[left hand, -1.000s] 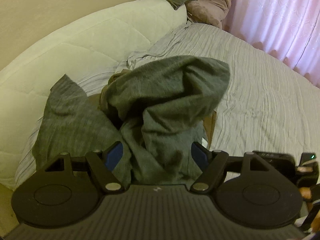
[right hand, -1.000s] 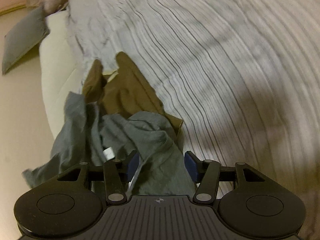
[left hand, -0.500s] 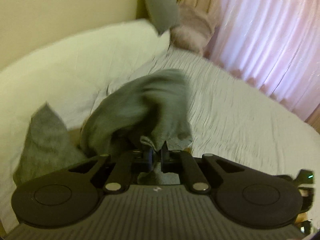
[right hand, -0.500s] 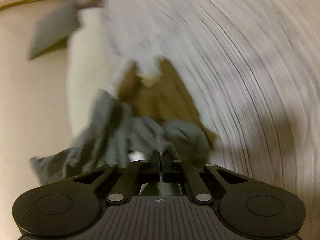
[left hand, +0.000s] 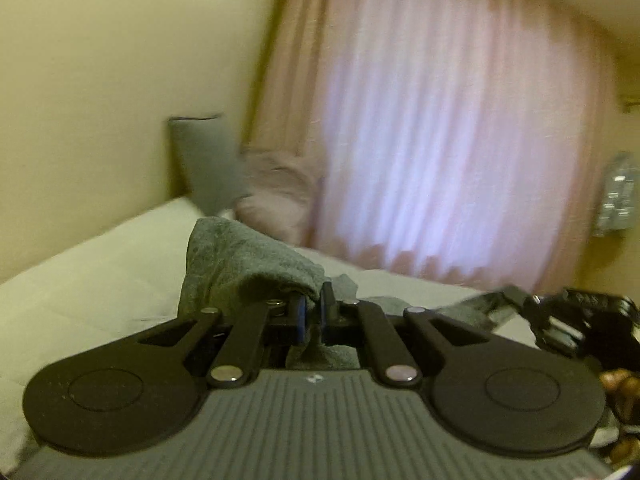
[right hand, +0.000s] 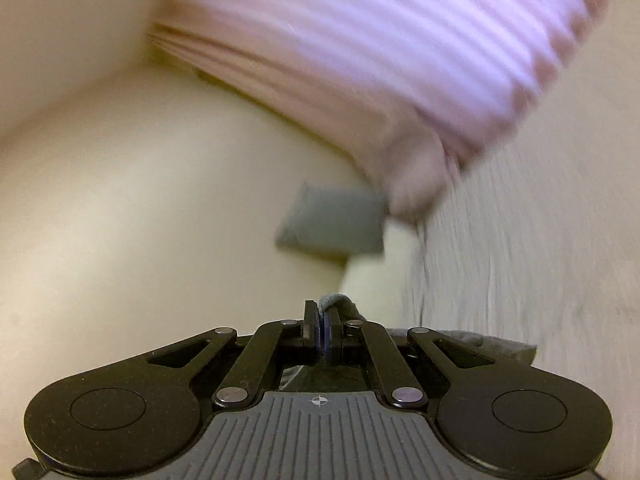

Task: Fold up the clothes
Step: 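Lift the grey t-shirt with both grippers and carry it across the bed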

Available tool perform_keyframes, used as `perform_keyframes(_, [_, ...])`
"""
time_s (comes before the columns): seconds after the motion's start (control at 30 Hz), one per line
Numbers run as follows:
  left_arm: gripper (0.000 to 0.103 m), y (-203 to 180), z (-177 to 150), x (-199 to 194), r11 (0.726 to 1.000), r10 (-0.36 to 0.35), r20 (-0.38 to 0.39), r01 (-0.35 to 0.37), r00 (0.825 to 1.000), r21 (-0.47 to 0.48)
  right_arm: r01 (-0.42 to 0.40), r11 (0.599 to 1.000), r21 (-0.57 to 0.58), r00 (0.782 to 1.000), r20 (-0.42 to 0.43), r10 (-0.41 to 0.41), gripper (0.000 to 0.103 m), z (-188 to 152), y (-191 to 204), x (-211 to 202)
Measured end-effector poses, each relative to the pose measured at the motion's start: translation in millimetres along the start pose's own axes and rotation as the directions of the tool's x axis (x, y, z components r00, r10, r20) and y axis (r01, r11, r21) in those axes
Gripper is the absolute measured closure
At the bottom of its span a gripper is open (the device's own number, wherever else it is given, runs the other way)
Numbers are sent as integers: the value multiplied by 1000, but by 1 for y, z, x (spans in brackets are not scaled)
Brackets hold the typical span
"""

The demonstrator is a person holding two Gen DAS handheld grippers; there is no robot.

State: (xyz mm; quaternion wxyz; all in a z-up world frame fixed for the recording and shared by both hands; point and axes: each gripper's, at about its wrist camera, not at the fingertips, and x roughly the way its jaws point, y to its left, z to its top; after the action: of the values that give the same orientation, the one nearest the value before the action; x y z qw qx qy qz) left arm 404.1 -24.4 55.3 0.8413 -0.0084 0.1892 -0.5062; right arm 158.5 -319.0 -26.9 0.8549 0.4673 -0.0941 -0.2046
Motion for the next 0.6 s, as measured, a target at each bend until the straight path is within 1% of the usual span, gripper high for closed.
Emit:
perform_keyframes(0.1, [99, -37, -12, -15, 997, -78, -4, 78, 997, -20, 20, 999, -36, 997, 71, -17, 102, 23, 10, -46])
perform_keyframes(0.23, [99, -86, -25, -20, 987, -153, -28, 151, 988, -60, 70, 995, -65, 989, 138, -61, 102, 53, 14, -106])
perform_keyframes(0.33, [99, -127, -30, -26, 977, -206, -31, 204, 978, -60, 104, 991, -90, 980, 181, -86, 102, 76, 21, -149])
perform_keyframes(0.43, [99, -175, -40, -39, 962, -267, -31, 265, 963, -62, 123, 984, -130, 971, 220, -92, 102, 100, 28, -196])
perform_keyframes(0.5, [97, -206, -51, -47, 952, -300, -42, 297, 953, -81, 141, 976, -164, 962, 255, -96, 102, 116, 37, -228])
perform_keyframes(0.53, [93, -220, -59, -46, 947, -313, -77, 305, 947, -100, 161, 969, -185, 957, 269, -107, 102, 123, 41, -243])
perform_keyframes(0.57, [83, -234, -67, -45, 943, -324, -114, 311, 939, -120, 182, 961, -208, 952, 283, -119, 101, 131, 45, -259])
perform_keyframes(0.6, [78, -245, -80, -44, 950, -304, -153, 287, 940, -124, 229, 944, -238, 947, 280, -159, 101, 137, 48, -271])
